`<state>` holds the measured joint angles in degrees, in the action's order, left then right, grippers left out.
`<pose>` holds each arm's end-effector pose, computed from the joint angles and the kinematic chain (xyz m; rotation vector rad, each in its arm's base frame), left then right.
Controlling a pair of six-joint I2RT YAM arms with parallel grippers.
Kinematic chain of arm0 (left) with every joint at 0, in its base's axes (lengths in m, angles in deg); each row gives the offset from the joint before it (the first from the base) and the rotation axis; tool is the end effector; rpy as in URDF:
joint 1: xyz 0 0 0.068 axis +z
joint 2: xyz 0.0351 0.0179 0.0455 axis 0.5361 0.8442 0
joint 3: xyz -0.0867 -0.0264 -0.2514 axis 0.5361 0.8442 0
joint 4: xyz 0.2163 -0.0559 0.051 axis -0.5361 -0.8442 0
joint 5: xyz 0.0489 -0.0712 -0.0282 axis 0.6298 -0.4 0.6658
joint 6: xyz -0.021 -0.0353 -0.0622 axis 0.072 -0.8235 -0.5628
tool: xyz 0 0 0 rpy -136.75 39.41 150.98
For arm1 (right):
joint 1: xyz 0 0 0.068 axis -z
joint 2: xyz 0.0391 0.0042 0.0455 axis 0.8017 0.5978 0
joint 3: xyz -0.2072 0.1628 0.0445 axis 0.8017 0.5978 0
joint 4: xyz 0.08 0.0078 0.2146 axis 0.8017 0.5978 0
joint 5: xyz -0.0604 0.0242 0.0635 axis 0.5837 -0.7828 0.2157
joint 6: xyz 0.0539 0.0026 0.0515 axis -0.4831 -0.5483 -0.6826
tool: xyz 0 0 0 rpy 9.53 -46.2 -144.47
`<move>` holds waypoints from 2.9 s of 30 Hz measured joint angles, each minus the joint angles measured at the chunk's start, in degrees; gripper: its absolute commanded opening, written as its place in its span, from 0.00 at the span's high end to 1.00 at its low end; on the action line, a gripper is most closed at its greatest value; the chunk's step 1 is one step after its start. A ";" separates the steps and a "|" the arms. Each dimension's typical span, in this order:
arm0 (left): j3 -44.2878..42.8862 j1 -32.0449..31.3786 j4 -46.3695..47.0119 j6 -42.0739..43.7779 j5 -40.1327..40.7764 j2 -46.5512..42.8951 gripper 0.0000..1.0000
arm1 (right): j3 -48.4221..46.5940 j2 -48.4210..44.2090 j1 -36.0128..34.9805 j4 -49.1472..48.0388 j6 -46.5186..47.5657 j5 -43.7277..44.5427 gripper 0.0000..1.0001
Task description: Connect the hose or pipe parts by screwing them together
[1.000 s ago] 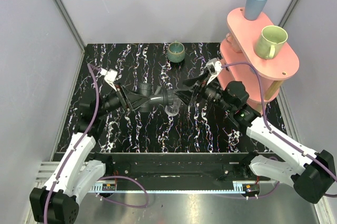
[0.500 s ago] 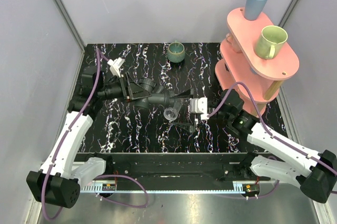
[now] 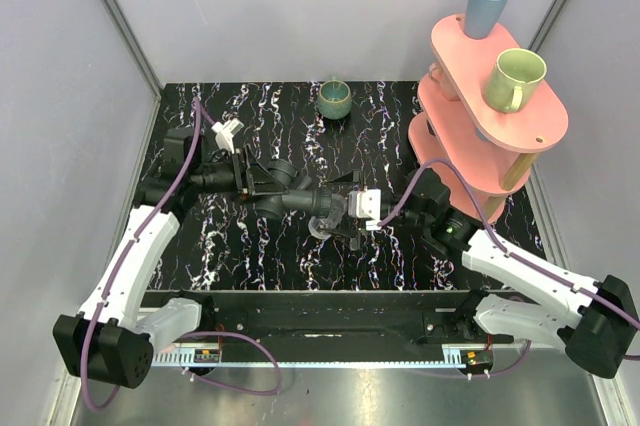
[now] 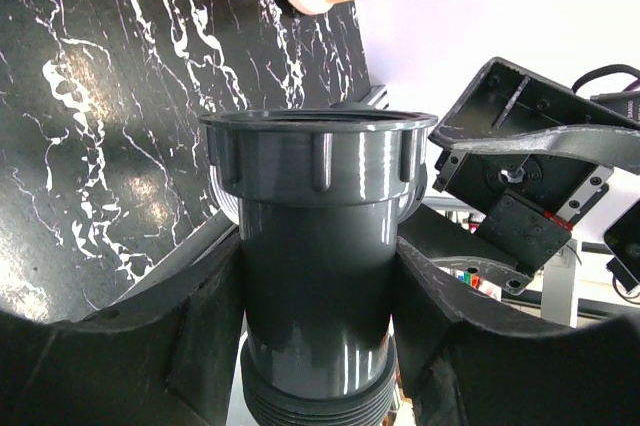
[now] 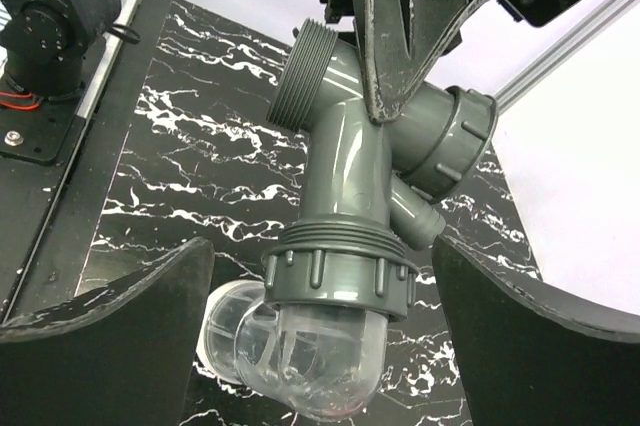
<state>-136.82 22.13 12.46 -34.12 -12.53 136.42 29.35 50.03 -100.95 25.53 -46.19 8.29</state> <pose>0.1802 -0.0838 0.3244 0.0377 2.2768 -1.4783 0.1289 0.1977 0.3304 -1.4217 0.8339 0.6842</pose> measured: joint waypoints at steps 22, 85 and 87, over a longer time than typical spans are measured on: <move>8.85 0.79 11.19 2.95 0.55 -5.05 1.00 | 8.20 6.40 -0.04 -18.93 -32.48 5.03 0.82; 7.61 3.78 5.55 -11.17 10.51 -1.44 1.00 | -3.85 10.84 -5.66 2.29 -1.92 14.80 0.19; 7.89 3.78 5.38 -11.21 10.25 -1.46 1.00 | -3.85 11.78 -5.66 2.19 -1.92 15.69 0.19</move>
<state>-128.93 25.91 17.84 -45.34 -2.27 134.96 25.50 61.81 -106.61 27.72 -48.11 23.98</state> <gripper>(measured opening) 0.573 0.818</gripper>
